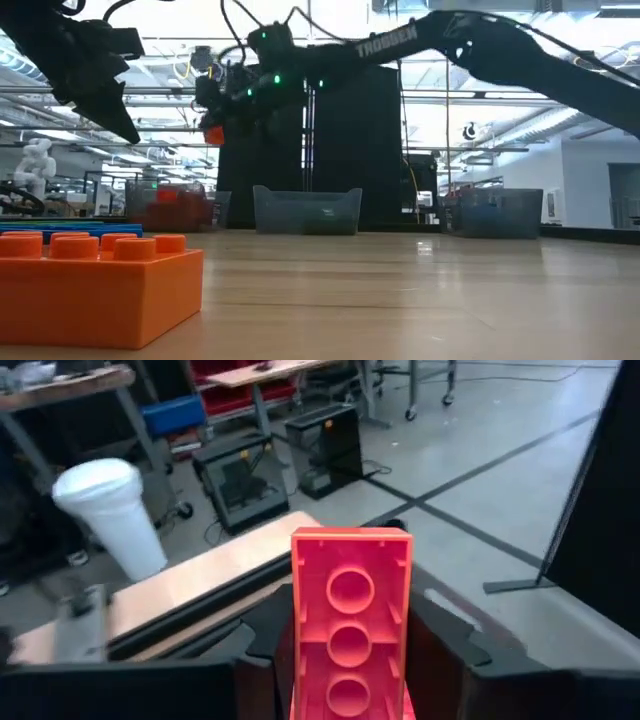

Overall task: Sort blocks
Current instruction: Put the orange game piece into the left black bin

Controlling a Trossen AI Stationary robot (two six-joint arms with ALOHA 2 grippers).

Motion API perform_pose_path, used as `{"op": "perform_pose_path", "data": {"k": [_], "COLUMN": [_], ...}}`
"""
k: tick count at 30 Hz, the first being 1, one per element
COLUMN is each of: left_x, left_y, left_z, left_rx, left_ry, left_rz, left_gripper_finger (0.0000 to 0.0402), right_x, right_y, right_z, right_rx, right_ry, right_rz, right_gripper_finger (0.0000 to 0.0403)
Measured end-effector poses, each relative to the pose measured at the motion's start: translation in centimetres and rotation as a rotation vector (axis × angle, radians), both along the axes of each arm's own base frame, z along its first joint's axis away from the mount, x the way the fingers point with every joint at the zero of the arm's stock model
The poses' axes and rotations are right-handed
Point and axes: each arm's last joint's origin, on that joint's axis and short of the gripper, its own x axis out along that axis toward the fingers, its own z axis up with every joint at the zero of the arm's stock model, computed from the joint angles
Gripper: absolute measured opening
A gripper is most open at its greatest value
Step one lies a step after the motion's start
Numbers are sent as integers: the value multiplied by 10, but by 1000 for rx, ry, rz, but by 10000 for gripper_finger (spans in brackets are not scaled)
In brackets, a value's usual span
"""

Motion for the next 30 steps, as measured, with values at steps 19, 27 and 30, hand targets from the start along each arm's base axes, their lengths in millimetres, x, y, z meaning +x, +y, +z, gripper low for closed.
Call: {"op": "perform_pose_path", "data": {"k": [19,27,30], "left_x": [1,1,1], "left_y": [1,1,1], "left_z": [1,1,1], "left_rx": [50,62,64], "left_ry": [-16,-20,-21], "left_rz": [15,19,20], "left_gripper_finger": [23,23,23], "right_x": [4,6,7], "right_y": [-40,-42,-43], "right_z": [-39,-54,-61], "right_rx": [13,93,155], "right_ry": [-148,-165,-180], "right_rz": [-51,-67,-72], "right_gripper_finger": [119,119,119]}}
